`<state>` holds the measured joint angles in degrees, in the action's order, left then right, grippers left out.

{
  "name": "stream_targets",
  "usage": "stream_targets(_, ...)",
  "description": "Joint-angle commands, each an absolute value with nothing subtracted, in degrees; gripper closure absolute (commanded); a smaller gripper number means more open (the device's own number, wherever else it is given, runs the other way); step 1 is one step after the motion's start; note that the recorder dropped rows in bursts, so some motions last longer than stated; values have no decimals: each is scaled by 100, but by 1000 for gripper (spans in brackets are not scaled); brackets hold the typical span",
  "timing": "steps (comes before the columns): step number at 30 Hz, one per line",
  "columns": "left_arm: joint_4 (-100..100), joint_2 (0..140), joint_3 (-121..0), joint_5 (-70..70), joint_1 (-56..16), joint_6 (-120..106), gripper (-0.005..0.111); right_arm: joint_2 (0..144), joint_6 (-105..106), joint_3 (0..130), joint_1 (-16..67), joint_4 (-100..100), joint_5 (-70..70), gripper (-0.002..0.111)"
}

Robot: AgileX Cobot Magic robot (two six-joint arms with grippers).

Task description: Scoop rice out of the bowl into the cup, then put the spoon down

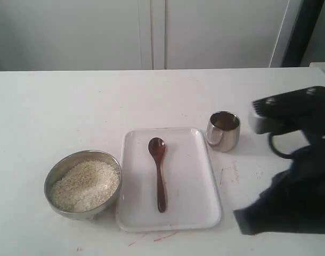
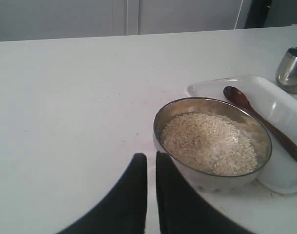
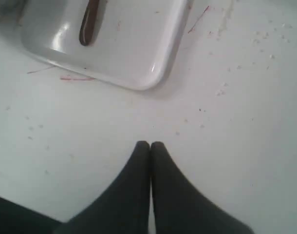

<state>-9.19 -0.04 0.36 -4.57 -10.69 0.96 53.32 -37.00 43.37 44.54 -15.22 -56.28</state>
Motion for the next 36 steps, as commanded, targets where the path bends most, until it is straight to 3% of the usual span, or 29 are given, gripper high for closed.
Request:
stream_targets(1,-978,0,0,-438,-1074,106,92,4399,-3445,4225,4464,-1379,-5921,108)
stream_targets(15,-978,0,0,-438,-1074,106,92,3030,-3464,4225,4464,-1659,-5857,108)
stream_targets(22,-978,0,0,-438,-1074,106,92,2989,-3464,3883,4430,-2796,-4531,108)
stream_targets(30,-978,0,0,-438,-1074,106,92,2263,-3477,2355,2851,-2516,-1035,108)
stream_targets(36,-978,0,0,-438,-1074,106,92,1760,-3477,1705,1735,-1941,-627,108)
